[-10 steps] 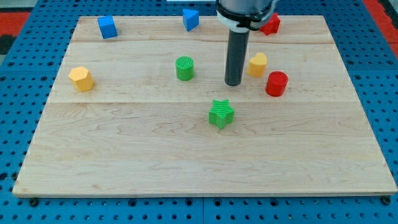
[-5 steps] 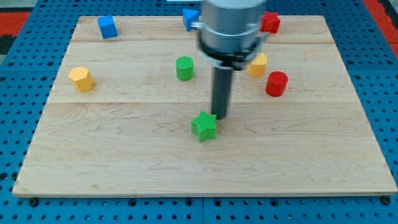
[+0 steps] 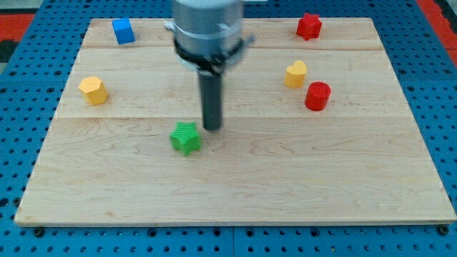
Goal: Move the green star diagonally on the bottom right side of the yellow hexagon
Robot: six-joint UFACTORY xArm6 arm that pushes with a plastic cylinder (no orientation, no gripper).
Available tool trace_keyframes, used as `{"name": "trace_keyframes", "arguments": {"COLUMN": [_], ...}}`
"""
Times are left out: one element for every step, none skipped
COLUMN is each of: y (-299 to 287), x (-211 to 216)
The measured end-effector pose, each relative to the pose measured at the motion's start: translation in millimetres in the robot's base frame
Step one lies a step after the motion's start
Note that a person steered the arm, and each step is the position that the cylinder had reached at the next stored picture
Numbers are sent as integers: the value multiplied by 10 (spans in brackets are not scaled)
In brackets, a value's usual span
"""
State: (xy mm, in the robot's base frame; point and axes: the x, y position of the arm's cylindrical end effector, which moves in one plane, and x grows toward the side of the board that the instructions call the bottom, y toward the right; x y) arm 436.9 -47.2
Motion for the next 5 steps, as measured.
{"name": "trace_keyframes", "arguments": {"y": [-724, -335, 186, -846, -702], "x": [42, 125, 473, 517, 339]}}
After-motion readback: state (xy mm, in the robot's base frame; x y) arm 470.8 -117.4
